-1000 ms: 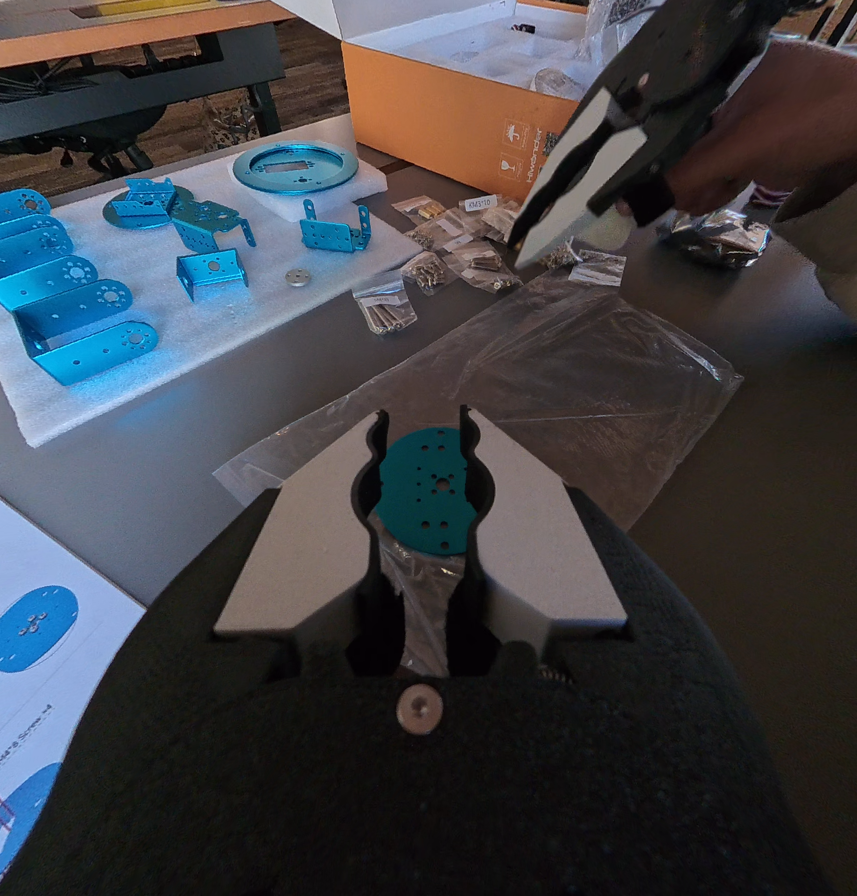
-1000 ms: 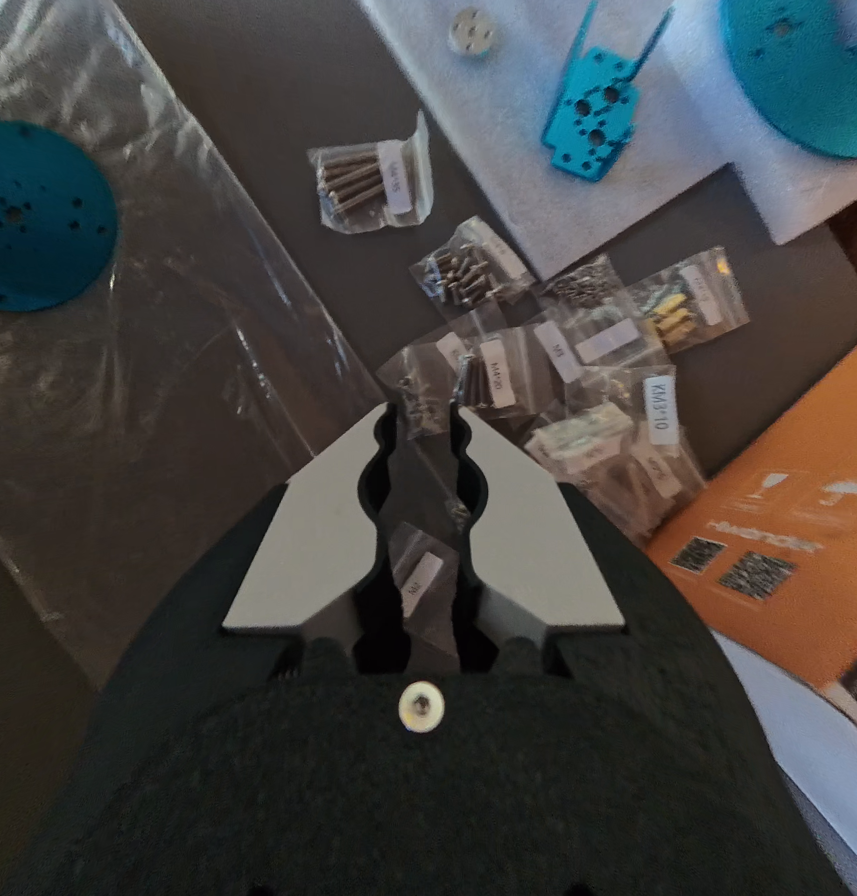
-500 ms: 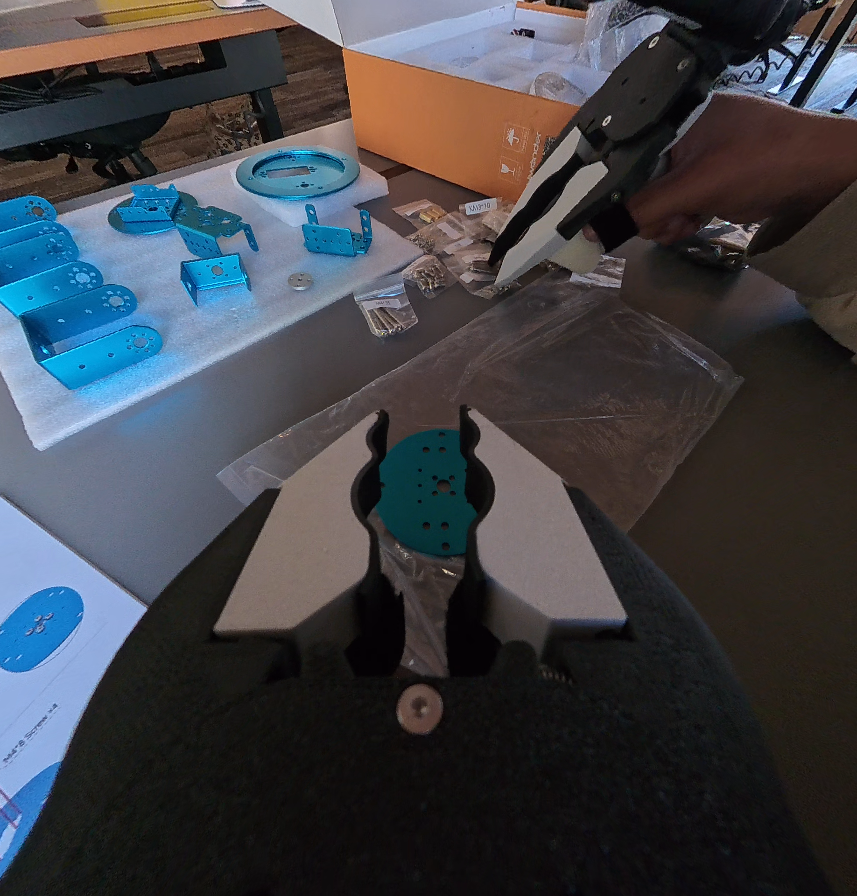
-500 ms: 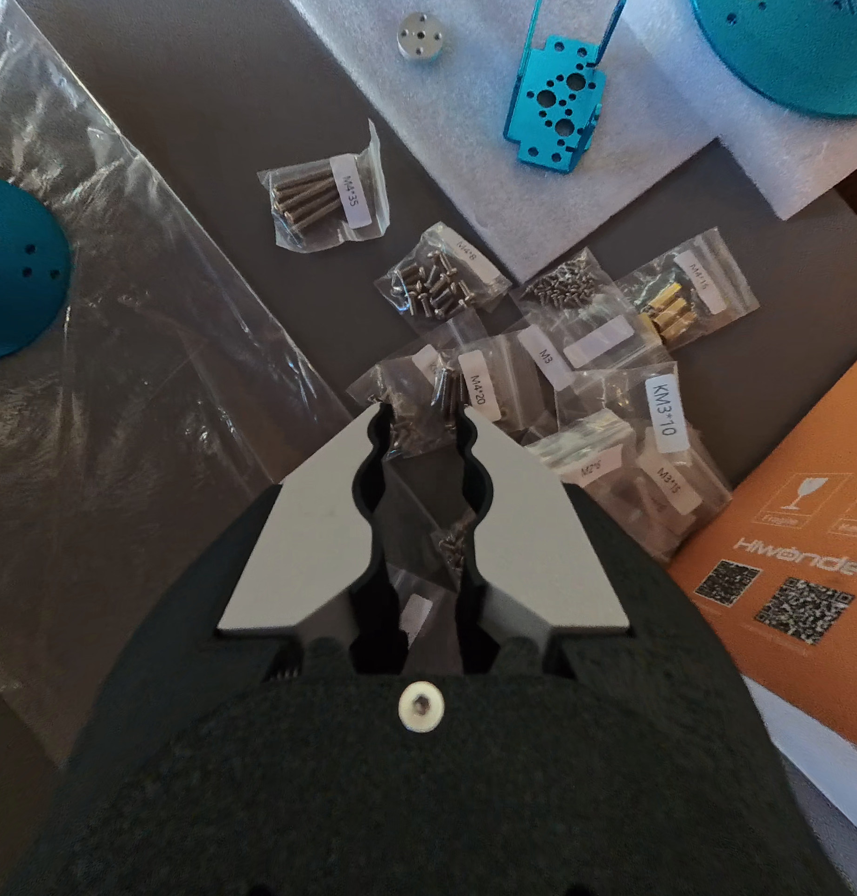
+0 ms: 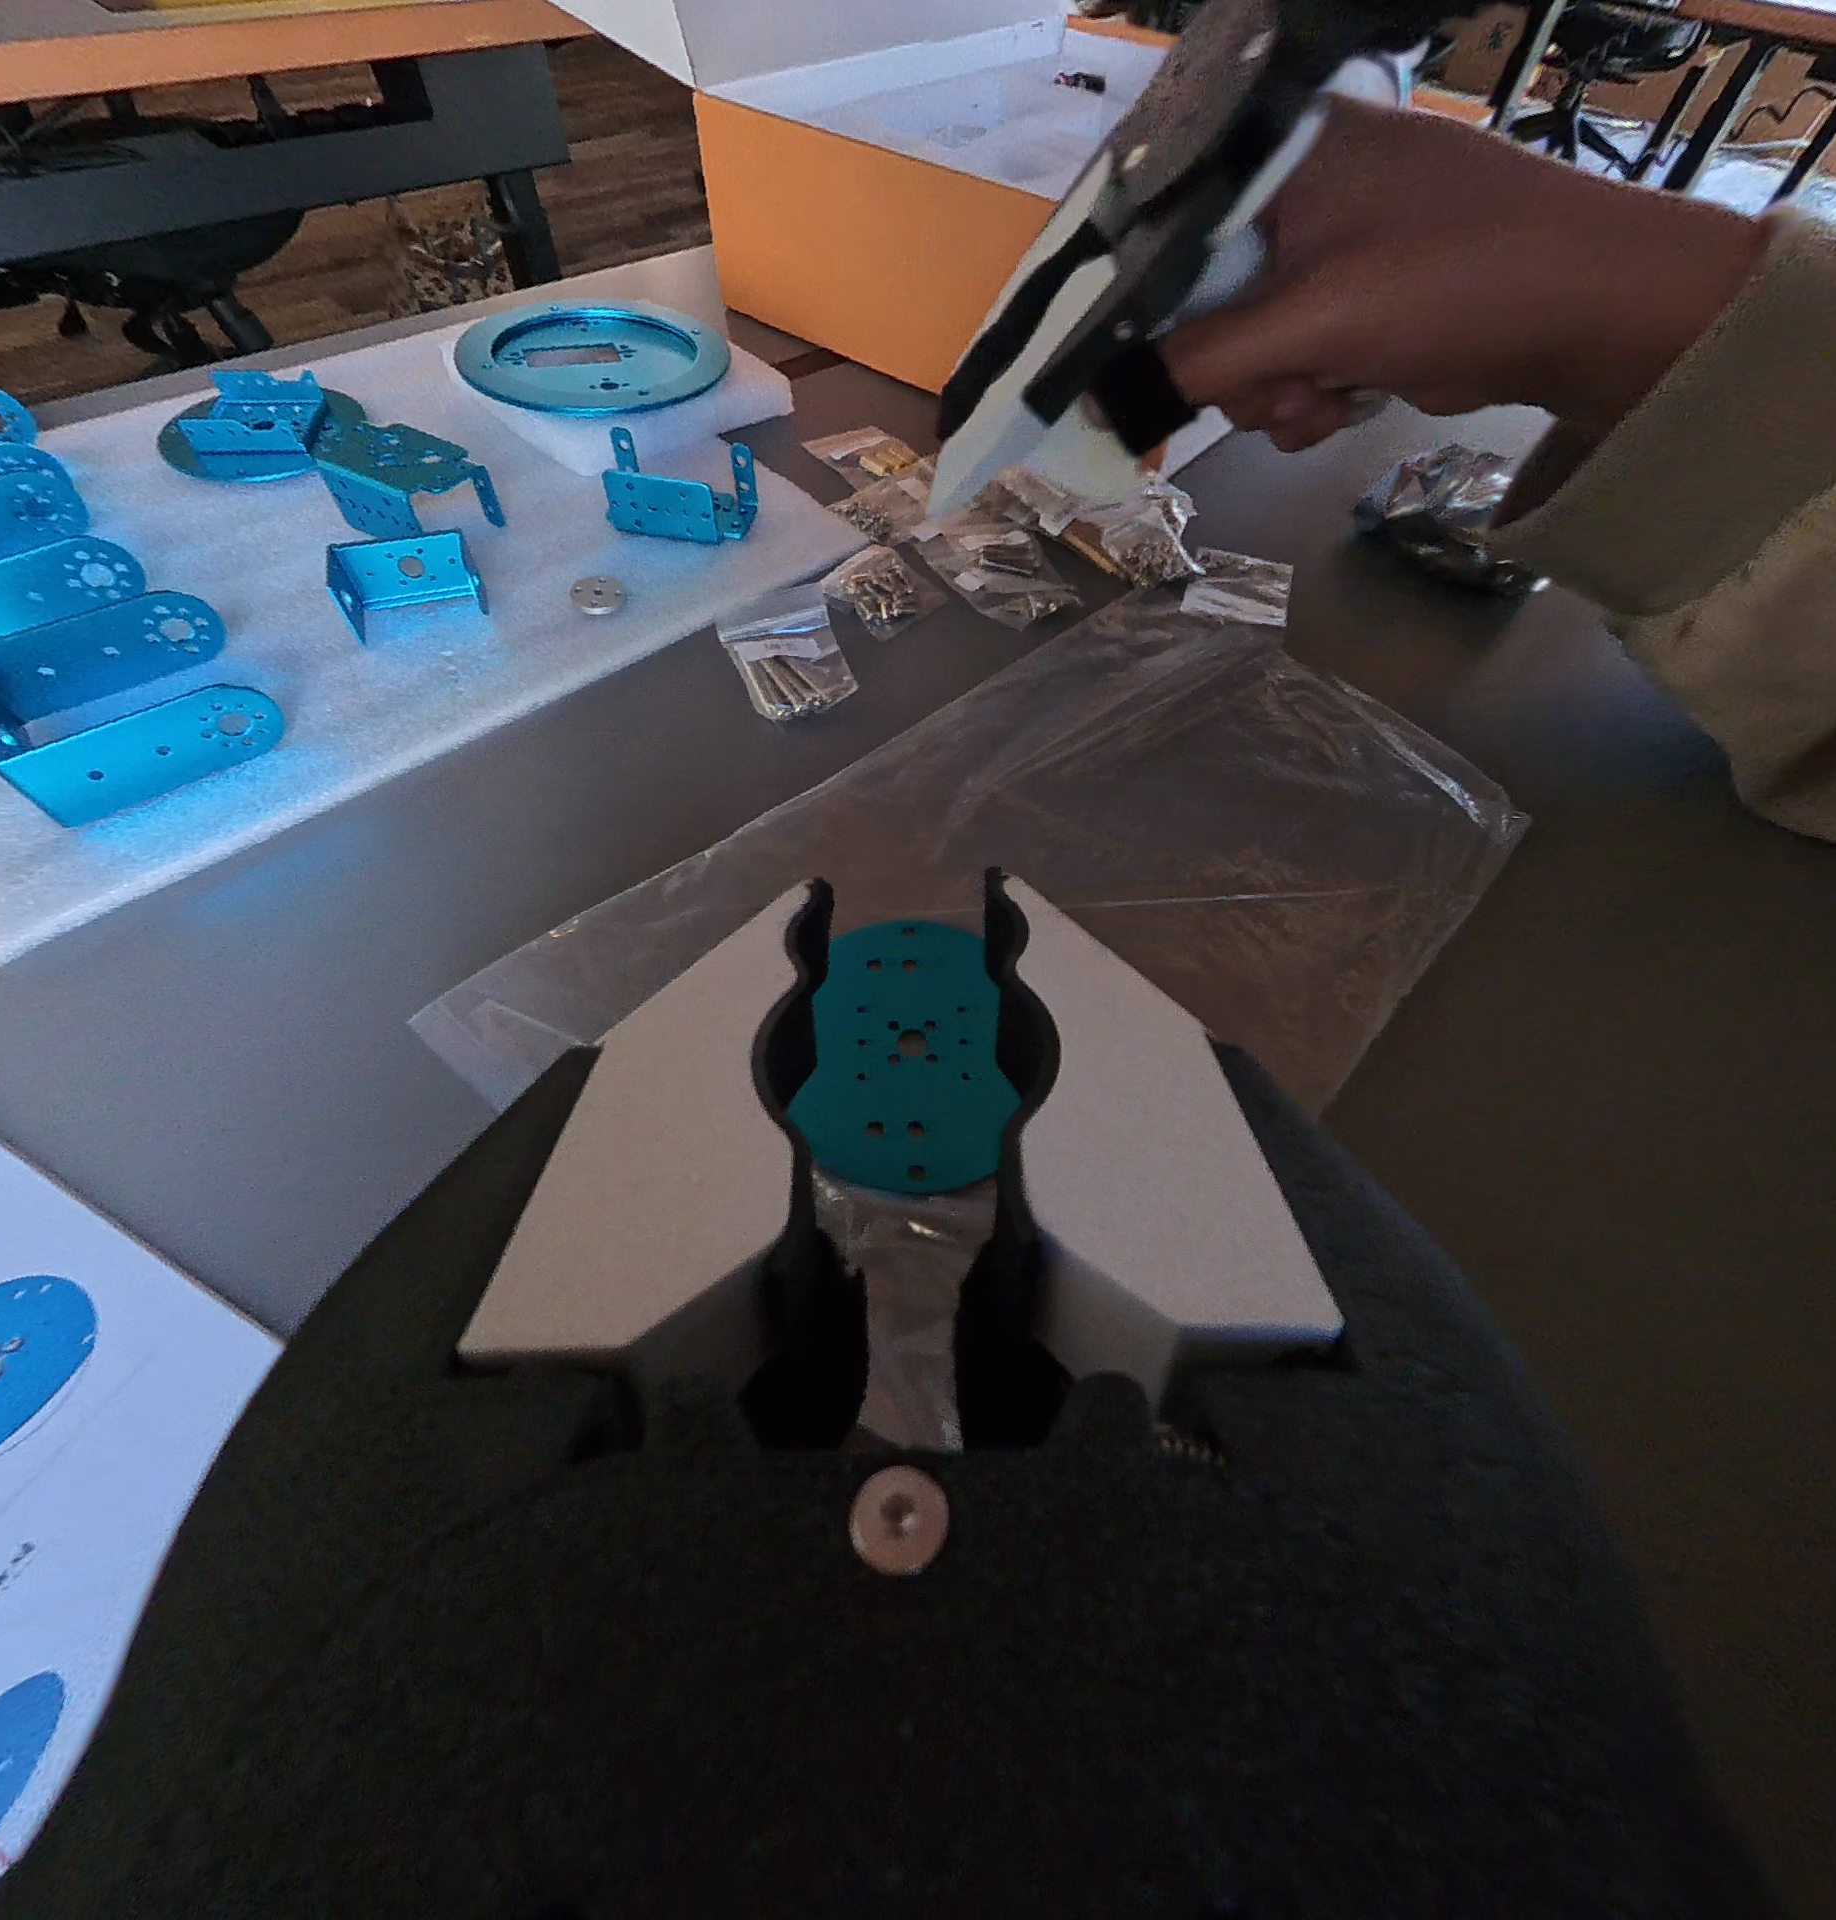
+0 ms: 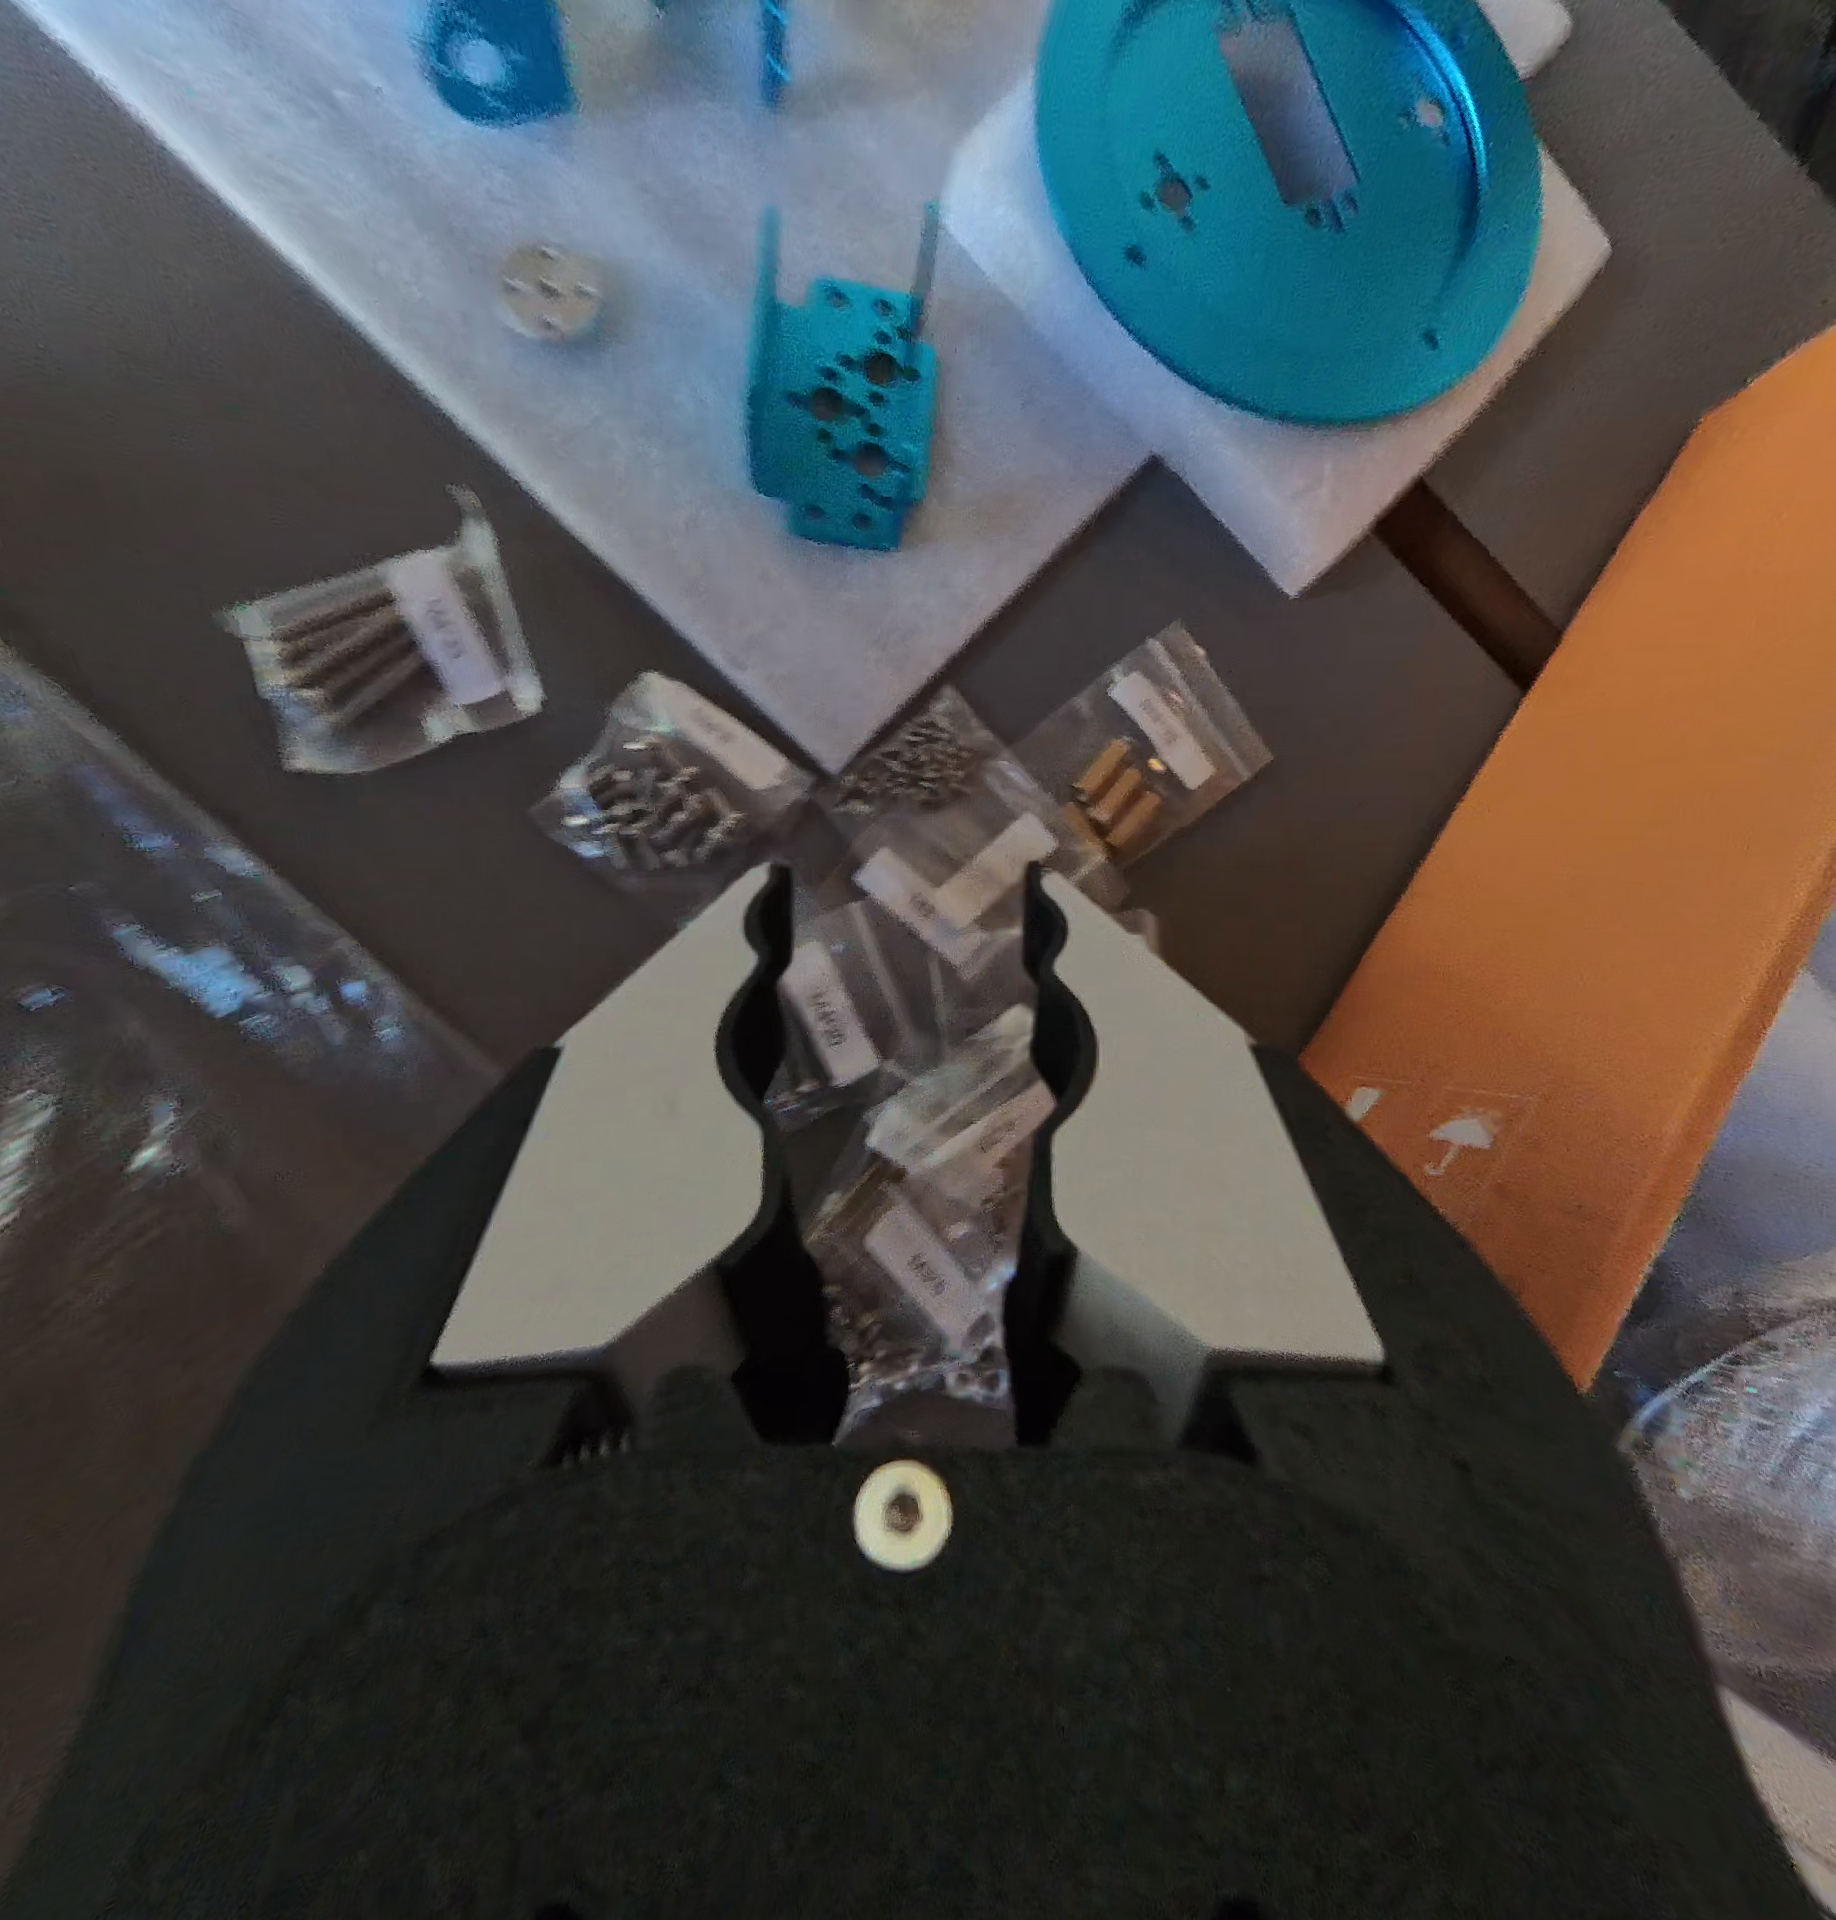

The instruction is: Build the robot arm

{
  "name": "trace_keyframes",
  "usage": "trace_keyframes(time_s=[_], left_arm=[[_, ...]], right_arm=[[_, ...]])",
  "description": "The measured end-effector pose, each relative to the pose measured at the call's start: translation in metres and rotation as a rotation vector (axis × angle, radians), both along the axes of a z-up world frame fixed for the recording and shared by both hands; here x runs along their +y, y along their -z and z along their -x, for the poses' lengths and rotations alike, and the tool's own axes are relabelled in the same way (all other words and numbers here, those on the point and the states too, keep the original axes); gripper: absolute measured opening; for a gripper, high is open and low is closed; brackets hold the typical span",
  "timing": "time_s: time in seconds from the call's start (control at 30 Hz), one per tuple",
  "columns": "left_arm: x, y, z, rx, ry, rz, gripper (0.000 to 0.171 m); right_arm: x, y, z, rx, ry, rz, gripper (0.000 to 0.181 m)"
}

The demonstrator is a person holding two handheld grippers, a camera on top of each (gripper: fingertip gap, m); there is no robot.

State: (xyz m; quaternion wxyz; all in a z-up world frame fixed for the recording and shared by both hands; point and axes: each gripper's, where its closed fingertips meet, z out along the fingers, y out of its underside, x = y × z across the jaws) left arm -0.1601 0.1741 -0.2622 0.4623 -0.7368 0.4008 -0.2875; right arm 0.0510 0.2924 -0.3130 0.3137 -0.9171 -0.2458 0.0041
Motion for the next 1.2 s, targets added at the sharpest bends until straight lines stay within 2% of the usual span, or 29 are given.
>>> trace_keyframes(time_s=[0.07, 0.3, 0.37, 0.5, 0.6, 0.8, 0.93, 1.03, 1.07, 1.2], left_arm=[[-0.002, -0.002, -0.001, -0.002, 0.005, -0.008, 0.030], [0.000, -0.005, 0.001, -0.009, -0.005, -0.016, 0.030], [-0.002, -0.004, 0.000, -0.016, 0.005, -0.006, 0.030], [0.000, -0.004, 0.001, 0.009, -0.007, -0.040, 0.030], [0.002, -0.006, 0.003, 0.003, -0.015, -0.045, 0.029], [0.000, -0.007, 0.002, -0.013, -0.006, -0.026, 0.029], [-0.003, -0.007, 0.000, -0.004, 0.002, -0.039, 0.029], [-0.003, -0.009, 0.001, -0.012, 0.000, -0.041, 0.029], [-0.003, -0.009, 0.001, -0.014, -0.001, -0.038, 0.029], [-0.003, -0.010, 0.001, -0.021, 0.002, -0.032, 0.029]], right_arm=[[0.010, 0.010, -0.009, -0.037, 0.051, 0.064, 0.059], [0.006, 0.023, -0.016, -0.014, 0.046, 0.149, 0.051], [0.006, 0.023, -0.017, -0.011, 0.048, 0.145, 0.043], [0.006, 0.023, -0.019, -0.029, 0.030, 0.142, 0.010], [0.008, 0.014, -0.024, -0.065, 0.025, 0.114, 0.003], [0.034, -0.035, -0.050, -0.154, 0.089, 0.021, 0.002], [0.049, -0.017, -0.071, -0.311, 0.138, 0.156, 0.004], [0.053, 0.003, -0.068, -0.297, 0.159, 0.237, 0.007], [0.050, 0.006, -0.072, -0.315, 0.171, 0.266, 0.013], [0.043, -0.013, -0.062, -0.260, 0.130, 0.199, 0.028]])
